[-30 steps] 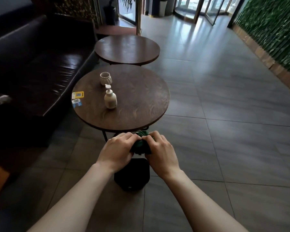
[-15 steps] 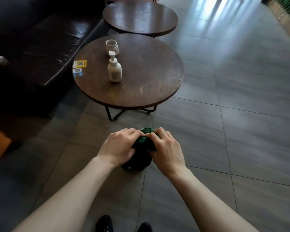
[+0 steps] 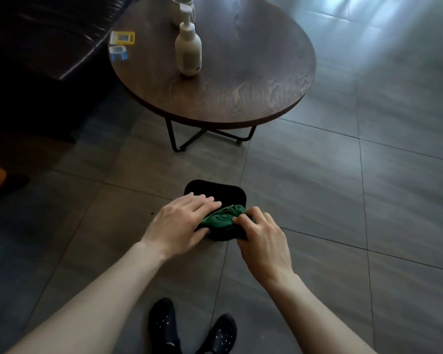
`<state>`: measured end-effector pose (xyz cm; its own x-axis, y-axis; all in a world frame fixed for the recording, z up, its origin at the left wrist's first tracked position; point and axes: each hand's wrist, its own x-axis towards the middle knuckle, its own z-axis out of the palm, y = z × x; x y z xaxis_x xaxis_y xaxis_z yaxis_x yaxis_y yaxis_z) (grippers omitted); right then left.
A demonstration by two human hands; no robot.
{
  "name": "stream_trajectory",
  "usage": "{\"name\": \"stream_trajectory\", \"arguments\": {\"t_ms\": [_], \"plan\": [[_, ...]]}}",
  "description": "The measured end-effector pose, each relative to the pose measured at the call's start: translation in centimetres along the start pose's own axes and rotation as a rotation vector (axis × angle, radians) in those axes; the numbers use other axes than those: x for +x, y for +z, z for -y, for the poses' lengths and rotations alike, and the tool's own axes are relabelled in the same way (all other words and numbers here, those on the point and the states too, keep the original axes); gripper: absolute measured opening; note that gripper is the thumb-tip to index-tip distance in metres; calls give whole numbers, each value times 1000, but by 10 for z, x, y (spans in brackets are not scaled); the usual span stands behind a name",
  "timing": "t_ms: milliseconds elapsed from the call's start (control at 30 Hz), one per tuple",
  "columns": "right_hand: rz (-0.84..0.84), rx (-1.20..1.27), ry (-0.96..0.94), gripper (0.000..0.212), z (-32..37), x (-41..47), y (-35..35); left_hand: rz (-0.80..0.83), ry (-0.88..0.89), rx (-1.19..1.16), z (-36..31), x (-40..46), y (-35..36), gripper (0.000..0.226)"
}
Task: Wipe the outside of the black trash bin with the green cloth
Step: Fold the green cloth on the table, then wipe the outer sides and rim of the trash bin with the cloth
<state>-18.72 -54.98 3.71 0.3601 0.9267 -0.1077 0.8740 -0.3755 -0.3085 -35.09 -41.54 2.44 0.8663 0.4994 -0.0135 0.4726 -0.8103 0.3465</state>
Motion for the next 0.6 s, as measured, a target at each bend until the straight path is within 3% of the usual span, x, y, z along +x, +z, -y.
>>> {"name": "stream_trajectory", "arguments": {"t_ms": [367, 600], "plan": [[93, 9, 129, 26, -40, -28, 114, 61, -27, 28, 68, -28, 102, 75], [76, 4, 128, 38, -68, -36, 181, 166, 0, 61, 102, -35, 177, 81]]}}
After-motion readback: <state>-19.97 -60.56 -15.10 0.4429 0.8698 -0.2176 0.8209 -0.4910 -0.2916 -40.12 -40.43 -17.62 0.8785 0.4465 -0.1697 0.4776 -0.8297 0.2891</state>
